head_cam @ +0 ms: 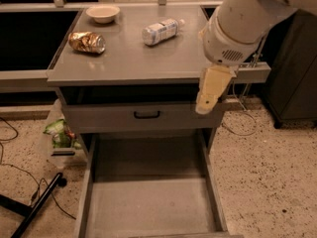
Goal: Place orange can into middle drawer
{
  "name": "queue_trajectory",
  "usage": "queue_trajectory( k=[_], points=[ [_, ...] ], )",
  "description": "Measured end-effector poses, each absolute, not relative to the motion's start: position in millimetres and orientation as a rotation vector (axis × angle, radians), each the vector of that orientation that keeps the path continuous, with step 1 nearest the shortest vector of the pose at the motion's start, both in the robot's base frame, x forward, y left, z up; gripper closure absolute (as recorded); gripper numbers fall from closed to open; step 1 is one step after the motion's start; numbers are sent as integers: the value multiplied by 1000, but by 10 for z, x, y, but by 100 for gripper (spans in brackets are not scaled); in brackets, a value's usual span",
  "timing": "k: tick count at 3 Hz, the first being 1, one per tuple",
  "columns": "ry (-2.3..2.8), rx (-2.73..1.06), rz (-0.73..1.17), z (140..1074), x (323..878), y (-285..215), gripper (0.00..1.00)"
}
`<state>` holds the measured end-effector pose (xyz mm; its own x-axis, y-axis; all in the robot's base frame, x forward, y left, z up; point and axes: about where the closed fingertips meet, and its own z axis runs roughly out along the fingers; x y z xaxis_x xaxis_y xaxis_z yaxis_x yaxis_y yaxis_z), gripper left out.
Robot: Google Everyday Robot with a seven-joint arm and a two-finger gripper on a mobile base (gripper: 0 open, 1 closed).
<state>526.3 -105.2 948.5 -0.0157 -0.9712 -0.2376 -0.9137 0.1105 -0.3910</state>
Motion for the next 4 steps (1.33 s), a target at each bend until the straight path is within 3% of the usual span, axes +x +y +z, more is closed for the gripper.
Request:
queue_trajectory(
  k=[1, 3, 4],
  points=[
    [1811, -1872, -173, 9495, 5635, -426, 0],
    [1788, -1893, -160, 9419, 5806, -264, 0],
    [1745, -1911, -128, 9310, 6287, 102, 0]
  ],
)
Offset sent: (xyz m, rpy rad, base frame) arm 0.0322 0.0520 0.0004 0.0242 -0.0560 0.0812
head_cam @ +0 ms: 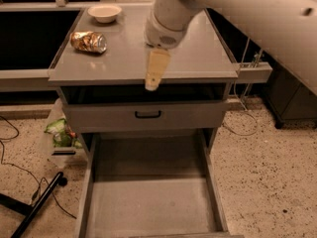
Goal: Place orange can into middle drawer
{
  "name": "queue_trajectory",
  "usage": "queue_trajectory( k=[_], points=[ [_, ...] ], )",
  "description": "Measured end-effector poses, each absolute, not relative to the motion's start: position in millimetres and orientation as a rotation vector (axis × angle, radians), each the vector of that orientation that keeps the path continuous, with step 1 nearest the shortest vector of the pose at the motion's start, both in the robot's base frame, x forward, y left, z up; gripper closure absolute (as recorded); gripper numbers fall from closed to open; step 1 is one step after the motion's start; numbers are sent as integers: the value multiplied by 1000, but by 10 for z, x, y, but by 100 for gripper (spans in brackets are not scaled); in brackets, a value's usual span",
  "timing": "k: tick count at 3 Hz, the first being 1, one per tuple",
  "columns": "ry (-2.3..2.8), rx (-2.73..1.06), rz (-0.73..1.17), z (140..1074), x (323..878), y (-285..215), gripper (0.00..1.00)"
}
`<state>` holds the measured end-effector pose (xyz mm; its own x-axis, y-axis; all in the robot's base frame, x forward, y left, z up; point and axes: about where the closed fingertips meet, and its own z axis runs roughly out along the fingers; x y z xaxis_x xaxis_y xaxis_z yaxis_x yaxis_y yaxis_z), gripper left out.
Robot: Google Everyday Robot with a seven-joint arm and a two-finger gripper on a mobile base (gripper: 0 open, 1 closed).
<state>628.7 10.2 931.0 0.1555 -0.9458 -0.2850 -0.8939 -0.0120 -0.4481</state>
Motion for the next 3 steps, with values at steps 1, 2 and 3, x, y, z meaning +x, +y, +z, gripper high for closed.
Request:
queue_trajectory(
  k=[1, 2, 3],
  points=[
    [1713, -1940, -102, 9212, 6854, 587, 0],
    [1694, -1937, -92, 9169, 7302, 1004, 0],
    [1615, -1965, -27, 9228, 7504, 1327, 0]
  ],
)
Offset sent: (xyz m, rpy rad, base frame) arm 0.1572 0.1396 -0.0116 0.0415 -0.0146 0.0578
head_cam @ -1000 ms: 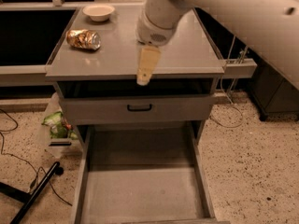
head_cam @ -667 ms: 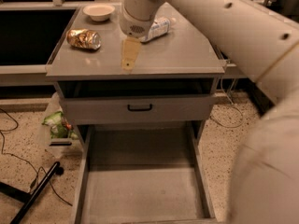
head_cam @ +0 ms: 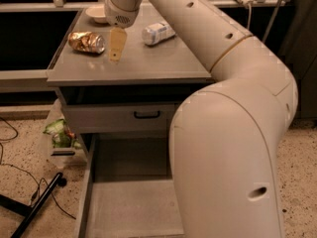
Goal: Place orange can into middle drawer
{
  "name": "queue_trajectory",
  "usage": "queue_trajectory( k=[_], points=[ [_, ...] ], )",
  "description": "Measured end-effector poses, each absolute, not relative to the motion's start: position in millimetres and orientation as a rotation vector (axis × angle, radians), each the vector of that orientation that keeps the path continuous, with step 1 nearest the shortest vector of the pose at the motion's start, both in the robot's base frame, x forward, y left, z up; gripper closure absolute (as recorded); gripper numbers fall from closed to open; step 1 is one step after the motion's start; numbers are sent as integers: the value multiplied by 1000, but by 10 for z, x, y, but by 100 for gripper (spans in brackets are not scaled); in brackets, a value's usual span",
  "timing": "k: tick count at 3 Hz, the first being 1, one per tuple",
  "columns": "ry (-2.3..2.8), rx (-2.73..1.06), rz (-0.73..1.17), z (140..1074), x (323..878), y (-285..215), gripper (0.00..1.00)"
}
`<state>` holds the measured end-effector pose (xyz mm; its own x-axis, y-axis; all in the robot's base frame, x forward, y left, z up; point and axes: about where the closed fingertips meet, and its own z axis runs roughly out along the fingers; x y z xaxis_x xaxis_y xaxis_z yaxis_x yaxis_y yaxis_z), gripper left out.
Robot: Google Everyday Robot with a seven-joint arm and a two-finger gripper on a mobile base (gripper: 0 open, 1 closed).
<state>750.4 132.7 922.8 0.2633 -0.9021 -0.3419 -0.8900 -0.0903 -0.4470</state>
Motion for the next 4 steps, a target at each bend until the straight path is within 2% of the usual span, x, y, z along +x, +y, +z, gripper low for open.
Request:
queue_trajectory(
  k=[2, 3, 4],
  points=[
    [1590, -2019, 3, 9127, 7592, 1506, 0],
    [1534, -2234, 99, 8531, 7615, 2050, 0],
    [1487, -2330, 120, 8314, 7613, 2472, 0]
  ],
)
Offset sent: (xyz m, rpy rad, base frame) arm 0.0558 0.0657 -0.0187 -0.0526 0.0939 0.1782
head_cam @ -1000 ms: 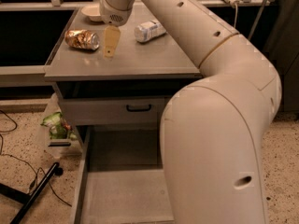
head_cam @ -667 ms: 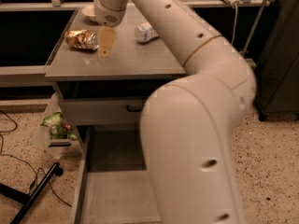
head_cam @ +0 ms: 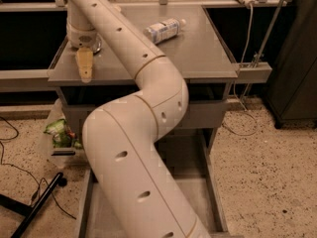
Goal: Place orange can into middle drawer
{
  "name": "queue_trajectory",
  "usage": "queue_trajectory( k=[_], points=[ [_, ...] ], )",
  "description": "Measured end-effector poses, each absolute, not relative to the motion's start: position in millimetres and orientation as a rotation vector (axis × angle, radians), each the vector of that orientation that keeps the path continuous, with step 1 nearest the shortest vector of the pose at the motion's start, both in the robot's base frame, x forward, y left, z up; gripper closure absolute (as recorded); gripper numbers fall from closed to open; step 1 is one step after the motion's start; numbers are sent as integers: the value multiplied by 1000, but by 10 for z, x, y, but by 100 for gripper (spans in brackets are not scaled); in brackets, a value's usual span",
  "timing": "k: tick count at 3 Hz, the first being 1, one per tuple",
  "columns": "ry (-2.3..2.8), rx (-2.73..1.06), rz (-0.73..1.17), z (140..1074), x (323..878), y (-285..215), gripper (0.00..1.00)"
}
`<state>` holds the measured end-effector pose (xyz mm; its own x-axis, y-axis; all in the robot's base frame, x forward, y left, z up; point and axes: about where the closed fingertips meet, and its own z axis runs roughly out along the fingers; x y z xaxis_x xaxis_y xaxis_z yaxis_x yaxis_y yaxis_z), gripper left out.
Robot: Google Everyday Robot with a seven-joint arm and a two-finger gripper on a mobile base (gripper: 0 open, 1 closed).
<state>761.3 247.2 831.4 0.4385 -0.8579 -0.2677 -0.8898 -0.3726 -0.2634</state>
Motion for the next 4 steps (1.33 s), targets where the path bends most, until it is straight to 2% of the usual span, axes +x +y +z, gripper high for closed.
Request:
queue_trajectory(
  k=[1, 4],
  points=[
    [1440, -2286, 43, 8474, 7742, 2751, 0],
    [1502, -2233, 45, 8385, 7841, 2737, 0]
  ],
)
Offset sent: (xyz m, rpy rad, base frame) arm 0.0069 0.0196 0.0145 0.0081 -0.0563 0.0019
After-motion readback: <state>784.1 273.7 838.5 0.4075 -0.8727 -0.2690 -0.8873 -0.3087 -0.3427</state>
